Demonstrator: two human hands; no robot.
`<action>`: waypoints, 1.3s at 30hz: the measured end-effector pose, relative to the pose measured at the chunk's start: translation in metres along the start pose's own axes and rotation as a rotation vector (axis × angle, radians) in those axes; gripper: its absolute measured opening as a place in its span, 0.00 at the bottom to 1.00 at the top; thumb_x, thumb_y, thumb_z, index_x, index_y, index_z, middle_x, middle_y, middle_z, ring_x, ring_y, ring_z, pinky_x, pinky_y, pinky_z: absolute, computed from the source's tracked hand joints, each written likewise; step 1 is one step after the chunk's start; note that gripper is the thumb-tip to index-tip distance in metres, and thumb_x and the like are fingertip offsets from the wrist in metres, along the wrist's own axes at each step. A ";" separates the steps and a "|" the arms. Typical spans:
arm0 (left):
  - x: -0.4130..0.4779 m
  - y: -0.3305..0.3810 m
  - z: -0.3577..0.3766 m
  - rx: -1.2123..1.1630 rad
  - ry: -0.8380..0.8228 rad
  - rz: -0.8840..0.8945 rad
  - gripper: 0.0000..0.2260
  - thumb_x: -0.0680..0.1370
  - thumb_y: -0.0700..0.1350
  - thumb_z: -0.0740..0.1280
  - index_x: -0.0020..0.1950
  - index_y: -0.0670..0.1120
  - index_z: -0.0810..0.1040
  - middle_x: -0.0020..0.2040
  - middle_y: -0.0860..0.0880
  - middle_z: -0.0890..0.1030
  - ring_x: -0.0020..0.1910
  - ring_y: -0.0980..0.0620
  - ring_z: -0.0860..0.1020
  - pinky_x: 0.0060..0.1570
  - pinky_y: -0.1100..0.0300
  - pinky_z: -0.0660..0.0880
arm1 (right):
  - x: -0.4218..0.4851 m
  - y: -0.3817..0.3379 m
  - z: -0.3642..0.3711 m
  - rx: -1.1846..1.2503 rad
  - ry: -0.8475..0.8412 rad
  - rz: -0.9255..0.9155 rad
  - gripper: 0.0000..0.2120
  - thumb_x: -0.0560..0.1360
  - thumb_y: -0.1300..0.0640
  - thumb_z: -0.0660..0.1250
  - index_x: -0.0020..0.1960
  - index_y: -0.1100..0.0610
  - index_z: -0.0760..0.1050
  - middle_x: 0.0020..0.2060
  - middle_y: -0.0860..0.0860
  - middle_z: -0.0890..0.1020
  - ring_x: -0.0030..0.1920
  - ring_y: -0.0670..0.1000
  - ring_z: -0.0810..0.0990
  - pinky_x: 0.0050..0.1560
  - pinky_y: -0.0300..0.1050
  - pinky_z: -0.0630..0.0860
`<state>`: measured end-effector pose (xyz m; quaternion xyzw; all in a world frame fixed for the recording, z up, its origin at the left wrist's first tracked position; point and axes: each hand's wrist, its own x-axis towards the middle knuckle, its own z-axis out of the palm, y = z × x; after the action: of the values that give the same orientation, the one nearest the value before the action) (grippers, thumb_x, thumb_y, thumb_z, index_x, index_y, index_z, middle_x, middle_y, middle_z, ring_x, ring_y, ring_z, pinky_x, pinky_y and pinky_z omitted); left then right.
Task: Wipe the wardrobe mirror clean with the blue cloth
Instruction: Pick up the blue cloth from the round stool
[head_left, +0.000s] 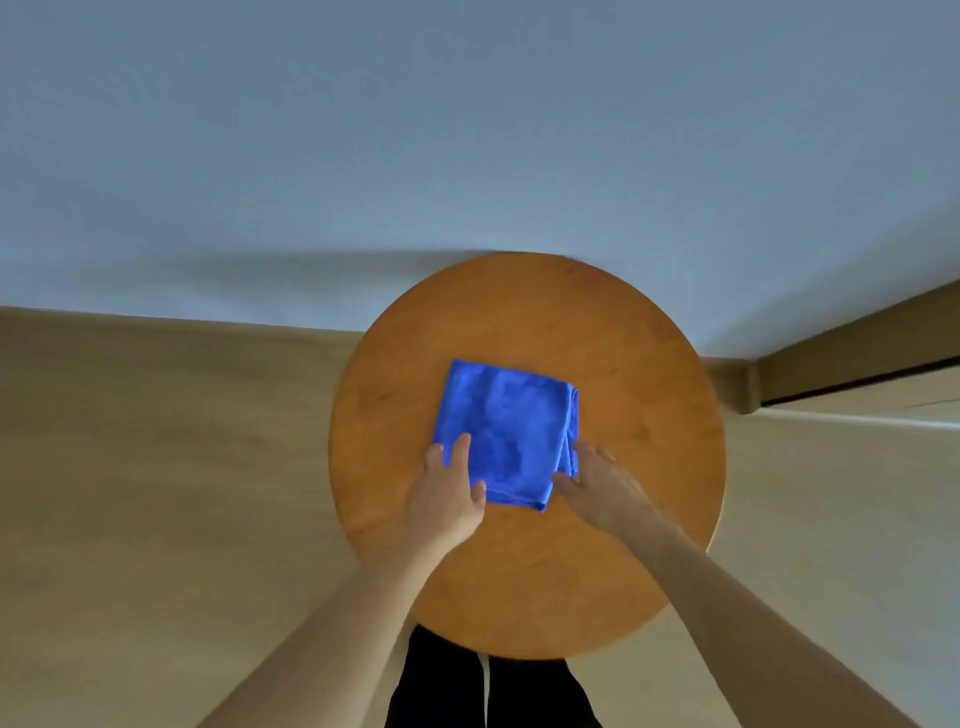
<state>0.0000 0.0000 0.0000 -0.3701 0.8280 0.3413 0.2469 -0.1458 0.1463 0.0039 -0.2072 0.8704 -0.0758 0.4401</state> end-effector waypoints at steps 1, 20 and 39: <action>0.009 -0.003 0.002 0.007 0.008 -0.005 0.31 0.84 0.52 0.60 0.83 0.50 0.49 0.79 0.39 0.55 0.74 0.42 0.66 0.69 0.52 0.68 | 0.005 -0.001 0.004 0.002 -0.001 0.012 0.25 0.81 0.49 0.61 0.75 0.55 0.63 0.66 0.58 0.71 0.64 0.63 0.75 0.57 0.51 0.72; 0.072 -0.004 0.005 -0.199 0.152 -0.007 0.34 0.78 0.41 0.67 0.80 0.46 0.54 0.56 0.44 0.77 0.51 0.42 0.78 0.49 0.46 0.76 | 0.057 -0.011 0.023 0.409 0.105 0.229 0.22 0.77 0.50 0.67 0.66 0.59 0.69 0.61 0.55 0.72 0.53 0.58 0.78 0.51 0.54 0.78; -0.041 0.031 -0.022 -0.716 0.283 -0.175 0.16 0.76 0.49 0.71 0.53 0.53 0.64 0.43 0.56 0.78 0.35 0.60 0.78 0.29 0.65 0.69 | -0.044 -0.030 -0.037 0.717 0.090 0.063 0.17 0.68 0.44 0.75 0.52 0.47 0.75 0.44 0.45 0.83 0.43 0.47 0.83 0.35 0.42 0.77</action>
<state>-0.0027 0.0174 0.0534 -0.5455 0.6478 0.5316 0.0137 -0.1431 0.1366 0.0680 -0.0093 0.8131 -0.3715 0.4480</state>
